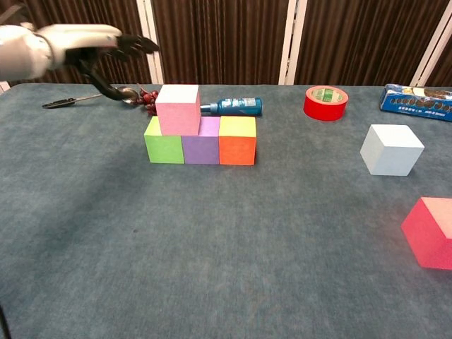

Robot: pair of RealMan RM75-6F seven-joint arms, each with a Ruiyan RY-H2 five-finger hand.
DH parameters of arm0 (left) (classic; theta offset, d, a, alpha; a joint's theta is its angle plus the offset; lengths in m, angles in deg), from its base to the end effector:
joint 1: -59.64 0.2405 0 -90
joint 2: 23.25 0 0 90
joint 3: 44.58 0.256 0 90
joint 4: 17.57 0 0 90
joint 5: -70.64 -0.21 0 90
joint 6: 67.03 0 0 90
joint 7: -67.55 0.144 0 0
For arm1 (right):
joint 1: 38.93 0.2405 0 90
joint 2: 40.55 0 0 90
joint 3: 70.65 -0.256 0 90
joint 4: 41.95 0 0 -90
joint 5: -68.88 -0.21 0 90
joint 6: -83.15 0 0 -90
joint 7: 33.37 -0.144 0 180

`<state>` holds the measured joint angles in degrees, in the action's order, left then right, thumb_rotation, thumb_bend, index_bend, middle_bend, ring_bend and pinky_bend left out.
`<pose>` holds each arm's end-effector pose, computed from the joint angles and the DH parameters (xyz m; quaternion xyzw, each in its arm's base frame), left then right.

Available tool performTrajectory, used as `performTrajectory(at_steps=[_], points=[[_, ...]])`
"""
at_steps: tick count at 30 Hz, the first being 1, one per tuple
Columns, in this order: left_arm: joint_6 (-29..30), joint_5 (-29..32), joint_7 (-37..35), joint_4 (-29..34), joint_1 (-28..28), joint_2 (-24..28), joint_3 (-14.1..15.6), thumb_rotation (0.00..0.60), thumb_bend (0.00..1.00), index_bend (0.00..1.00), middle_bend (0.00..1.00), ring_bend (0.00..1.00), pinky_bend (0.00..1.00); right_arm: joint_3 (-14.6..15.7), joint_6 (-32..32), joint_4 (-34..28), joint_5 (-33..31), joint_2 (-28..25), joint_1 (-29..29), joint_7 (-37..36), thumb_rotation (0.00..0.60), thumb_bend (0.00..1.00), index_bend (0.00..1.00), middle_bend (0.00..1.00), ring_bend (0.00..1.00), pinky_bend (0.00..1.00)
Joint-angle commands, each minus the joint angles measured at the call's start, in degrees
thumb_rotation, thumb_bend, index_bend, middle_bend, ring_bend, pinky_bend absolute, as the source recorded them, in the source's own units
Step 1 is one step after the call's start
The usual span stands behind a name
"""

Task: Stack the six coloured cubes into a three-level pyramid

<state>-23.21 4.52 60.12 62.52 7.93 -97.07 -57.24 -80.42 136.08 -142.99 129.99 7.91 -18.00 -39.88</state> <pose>-0.1338 0.4200 0.0739 -0.7164 -0.4181 -0.4112 0.3781 -0.2973 -0.2747 0.1988 0.5688 -0.5389 0.3086 0.5393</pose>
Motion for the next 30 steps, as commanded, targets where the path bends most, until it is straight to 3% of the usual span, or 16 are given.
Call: performTrajectory(at_steps=[1,12,25,30], points=[[5.1,0.5,0.1,3.1,4.3,2.6,0.6,0.6,0.35,0.0,0.0,0.0,0.08,-0.6,-5.8,6.4,-3.0,4.9,5.2,2.8,0.6,0.34,0.08,0.12,0.0,0.09],[13.6,-0.5,3.1,8.9,12.4,5.8,3.8,0.6,0.35,0.0,0.0,0.0,0.08,0.2,-14.6,25.6,-11.8,20.6,17.7,15.7,0.6,0.34,0.16,0.12,0.0,0.11],[13.6,-2.8,0.1,11.1,16.2,7.3,5.4,0.6,0.34,0.0,0.0,0.0,0.08,2.5,-20.0,33.0,-15.6,27.3,23.1,19.6,0.6,0.34,0.23,0.12,0.0,0.11],[13.4,-3.4,-0.8,10.8,16.8,7.0,5.3,0.6,0.34,0.0,0.0,0.0,0.08,2.8,-20.3,34.3,-16.5,29.0,23.9,19.7,0.6,0.34,0.36,0.12,0.0,0.11]])
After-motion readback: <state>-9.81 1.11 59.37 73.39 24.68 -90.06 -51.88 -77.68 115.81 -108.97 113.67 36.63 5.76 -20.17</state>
